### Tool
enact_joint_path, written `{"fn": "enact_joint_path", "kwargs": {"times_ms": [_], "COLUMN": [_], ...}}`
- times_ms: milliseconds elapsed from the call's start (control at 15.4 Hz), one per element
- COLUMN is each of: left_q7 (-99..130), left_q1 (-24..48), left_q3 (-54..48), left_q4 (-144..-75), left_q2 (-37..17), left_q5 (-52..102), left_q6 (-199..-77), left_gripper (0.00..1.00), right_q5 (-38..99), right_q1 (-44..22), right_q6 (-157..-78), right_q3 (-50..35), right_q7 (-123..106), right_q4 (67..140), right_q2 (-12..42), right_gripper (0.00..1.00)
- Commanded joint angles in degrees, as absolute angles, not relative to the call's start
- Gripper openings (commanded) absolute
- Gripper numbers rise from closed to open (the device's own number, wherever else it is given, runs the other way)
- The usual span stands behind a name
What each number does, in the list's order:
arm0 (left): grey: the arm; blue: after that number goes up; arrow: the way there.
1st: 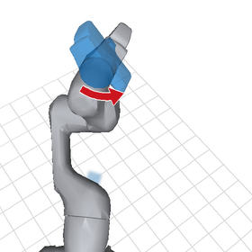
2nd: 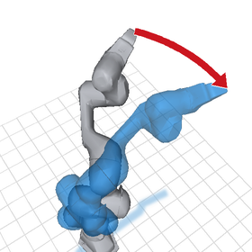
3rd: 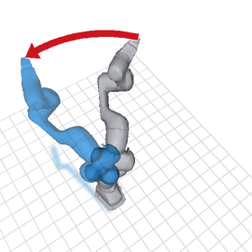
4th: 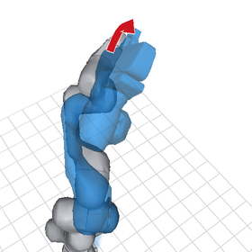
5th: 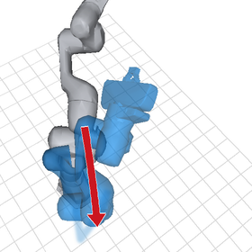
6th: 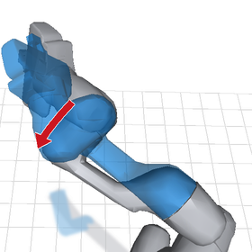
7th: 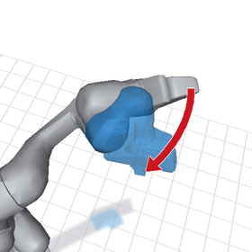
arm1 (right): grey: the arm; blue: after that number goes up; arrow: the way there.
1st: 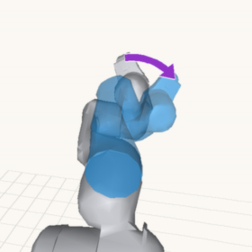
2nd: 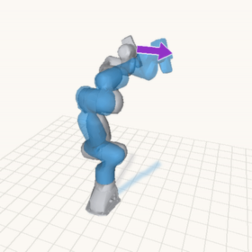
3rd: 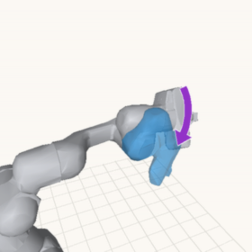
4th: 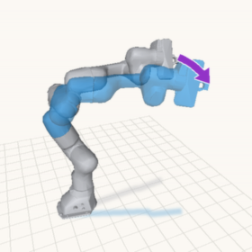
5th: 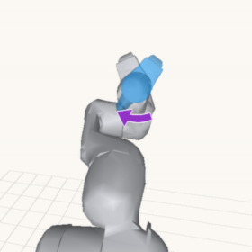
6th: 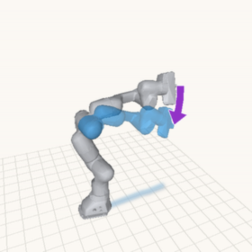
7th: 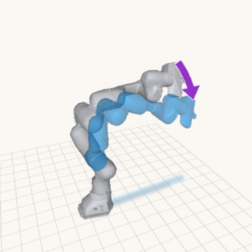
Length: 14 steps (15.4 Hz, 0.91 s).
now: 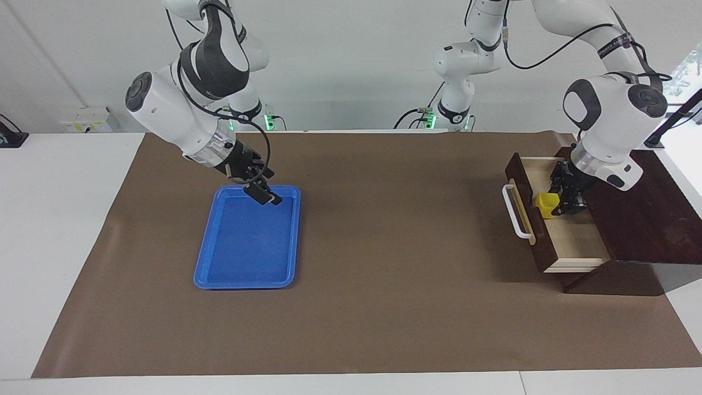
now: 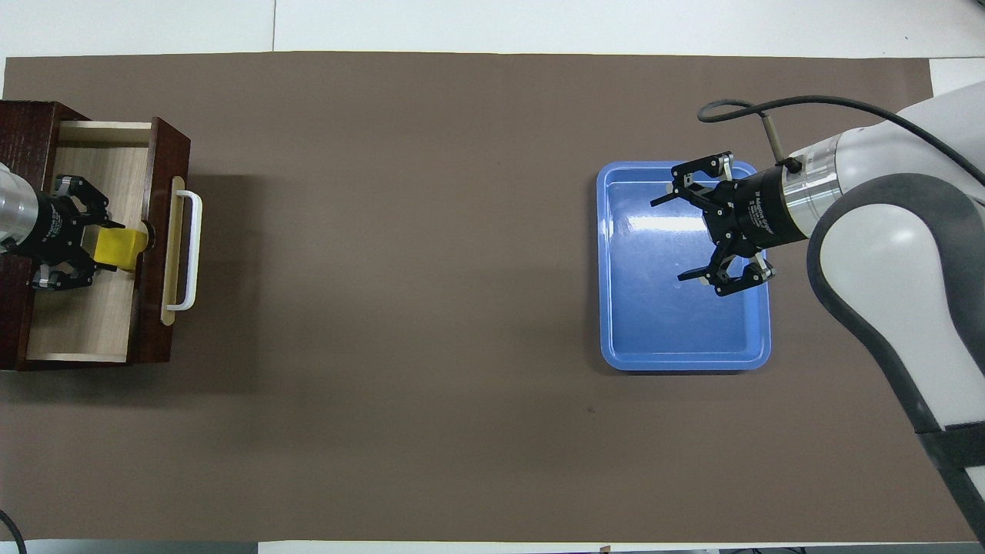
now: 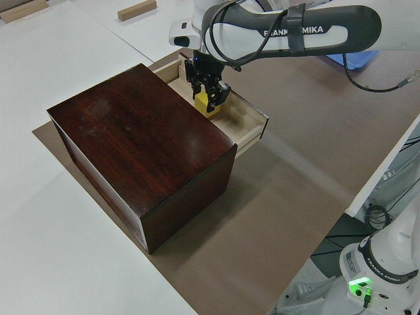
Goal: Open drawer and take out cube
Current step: 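Grasp the yellow cube with the left gripper and lift it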
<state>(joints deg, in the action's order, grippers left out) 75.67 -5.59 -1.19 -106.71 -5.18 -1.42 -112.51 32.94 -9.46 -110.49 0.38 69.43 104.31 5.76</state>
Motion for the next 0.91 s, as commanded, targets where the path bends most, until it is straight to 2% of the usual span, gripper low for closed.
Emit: {"fn": "enact_joint_path", "kwargs": {"times_ms": [0, 195, 455, 845], "left_q7": [76.0, 80.1, 93.9, 111.2], "left_q1": [-5.2, -1.5, 7.2, 16.9], "left_q3": [-1.1, -1.4, -1.4, -1.4], "left_q4": [-98.0, -88.7, -85.9, -85.3], "left_q2": [-6.8, -10.6, -12.0, -12.3], "left_q5": [-0.5, -0.3, -0.5, -0.2], "left_q6": [-104.9, -97.0, -93.5, -94.2], "left_gripper": [0.00, 0.00, 0.00, 0.00], "right_q5": [35.0, 35.0, 35.0, 37.6], "right_q1": [-11.1, -11.2, -11.2, -11.3], "right_q6": [-112.8, -113.7, -113.8, -113.7], "right_q3": [0.4, 0.4, 0.4, 0.4], "right_q7": [71.6, 72.4, 72.4, 73.6], "right_q4": [104.8, 104.8, 104.8, 104.9], "right_q2": [6.6, 6.7, 6.6, 6.6], "right_gripper": [1.00, 1.00, 1.00, 1.00]}}
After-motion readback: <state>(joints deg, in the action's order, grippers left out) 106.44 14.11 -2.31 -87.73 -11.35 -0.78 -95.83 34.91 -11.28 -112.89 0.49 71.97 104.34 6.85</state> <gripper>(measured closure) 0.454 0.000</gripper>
